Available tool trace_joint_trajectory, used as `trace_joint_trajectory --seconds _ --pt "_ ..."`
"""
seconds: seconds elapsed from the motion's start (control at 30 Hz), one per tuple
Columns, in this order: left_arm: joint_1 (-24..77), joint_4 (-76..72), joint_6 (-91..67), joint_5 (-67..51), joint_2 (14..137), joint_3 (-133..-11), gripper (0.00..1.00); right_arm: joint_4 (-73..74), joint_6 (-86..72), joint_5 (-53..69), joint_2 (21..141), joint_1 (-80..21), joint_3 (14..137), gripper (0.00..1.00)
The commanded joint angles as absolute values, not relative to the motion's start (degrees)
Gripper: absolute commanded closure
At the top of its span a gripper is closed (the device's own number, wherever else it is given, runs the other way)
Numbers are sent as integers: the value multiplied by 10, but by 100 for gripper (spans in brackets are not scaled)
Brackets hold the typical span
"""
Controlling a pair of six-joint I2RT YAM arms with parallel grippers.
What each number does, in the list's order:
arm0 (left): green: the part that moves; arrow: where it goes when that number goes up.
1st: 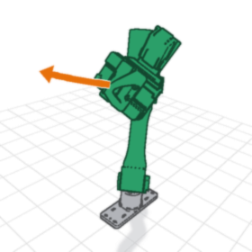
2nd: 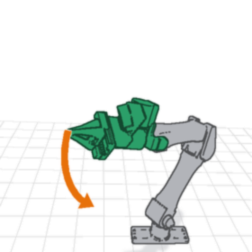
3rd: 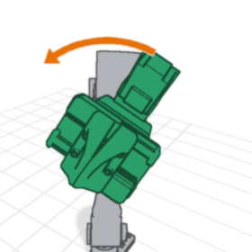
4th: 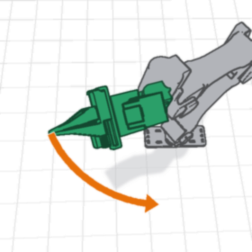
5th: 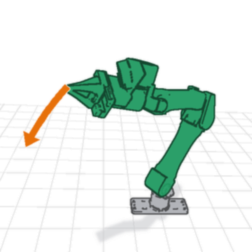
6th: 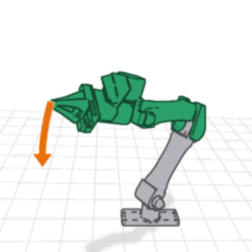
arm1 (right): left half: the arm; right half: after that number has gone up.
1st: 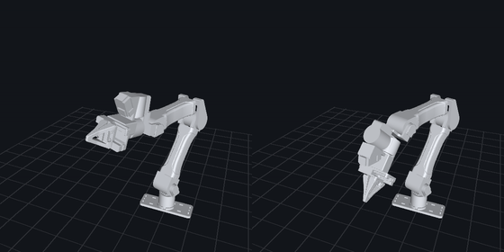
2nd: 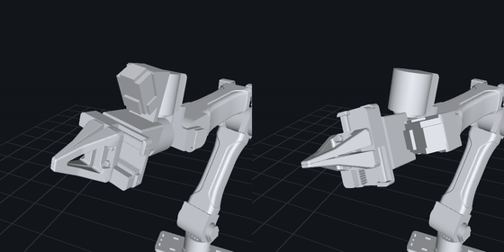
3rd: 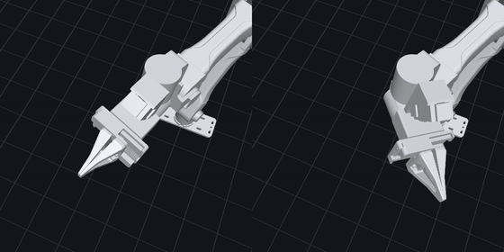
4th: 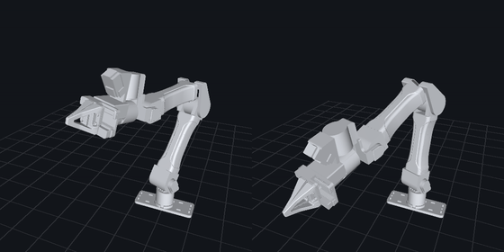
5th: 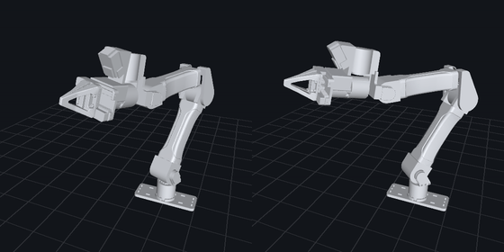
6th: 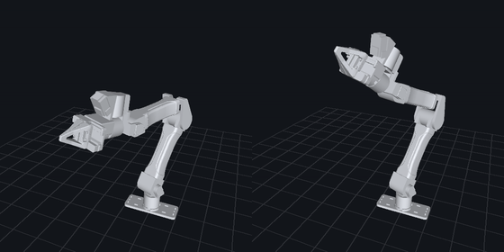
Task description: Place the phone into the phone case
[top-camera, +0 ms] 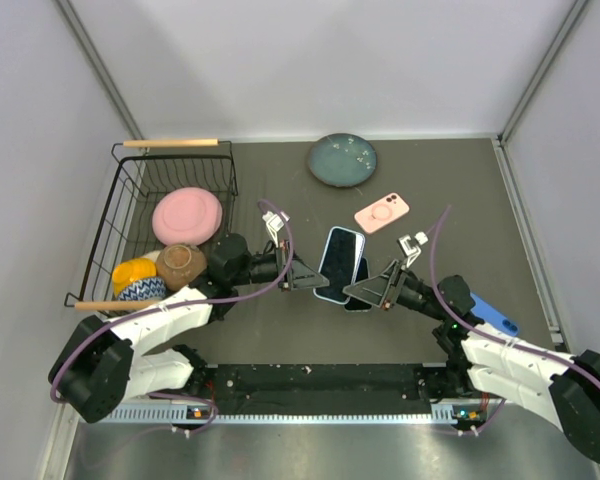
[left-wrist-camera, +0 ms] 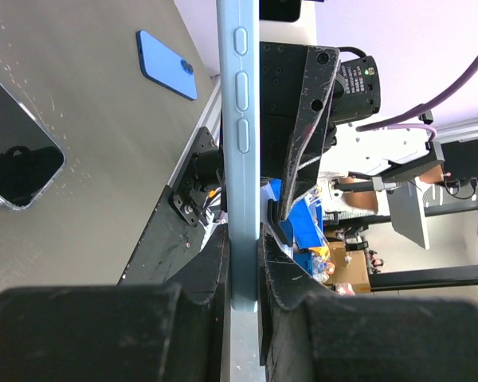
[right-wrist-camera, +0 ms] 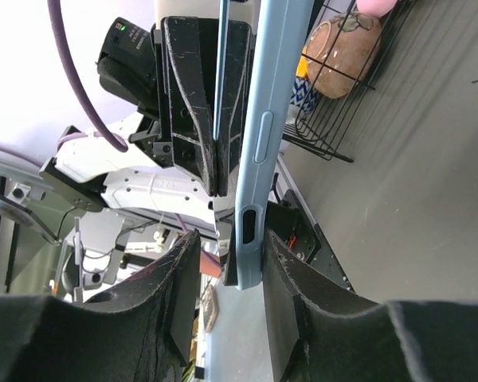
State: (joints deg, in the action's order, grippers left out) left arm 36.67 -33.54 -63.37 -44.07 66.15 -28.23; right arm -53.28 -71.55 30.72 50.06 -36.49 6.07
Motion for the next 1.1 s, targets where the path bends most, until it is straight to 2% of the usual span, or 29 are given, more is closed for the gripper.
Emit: trace_joint_trajectory --seconds 0.0,0.07,0.1,0.2,0.47,0.57,0.6,0.67,0.73,0.77,0.87,0.9,1.0,1.03,1.07 --pt "366 -413 -637 -417 657 -295 100 -599 -719 313 502 -381 67 67" --pt "366 -411 -635 -414 658 -296 100 -602 -722 312 502 -381 68 76" --pt "366 -400 -632 -414 657 -300 100 -602 -722 311 503 -381 67 87" --pt "366 -343 -594 -407 654 -309 100 -602 -737 300 500 -381 65 100" --pt "367 -194 -466 -387 642 -346 100 -594 -798 271 498 -381 64 100" --pt "367 -168 -448 -389 640 -354 100 -600 -813 256 495 -381 62 83" --pt "367 -168 -448 -392 638 -354 100 -600 -813 252 490 -381 62 74" --pt "367 -168 -447 -396 636 -352 100 -589 -809 247 484 -381 62 70" --pt "367 -163 -442 -395 636 -352 100 -578 -809 240 474 -381 62 74" --pt "367 -158 -436 -392 637 -352 100 -576 -809 240 472 -381 63 82" --pt "367 -157 -438 -398 640 -350 100 -556 -797 243 463 -381 72 98" --pt "367 -162 -440 -401 641 -349 100 -549 -794 243 461 -381 74 100" --pt "369 -167 -447 -408 640 -349 100 -530 -773 240 454 -381 80 100" --pt "370 -169 -451 -410 637 -347 100 -517 -761 241 451 -381 84 96" --pt "370 -174 -460 -414 635 -348 100 -499 -737 239 440 -381 92 81"
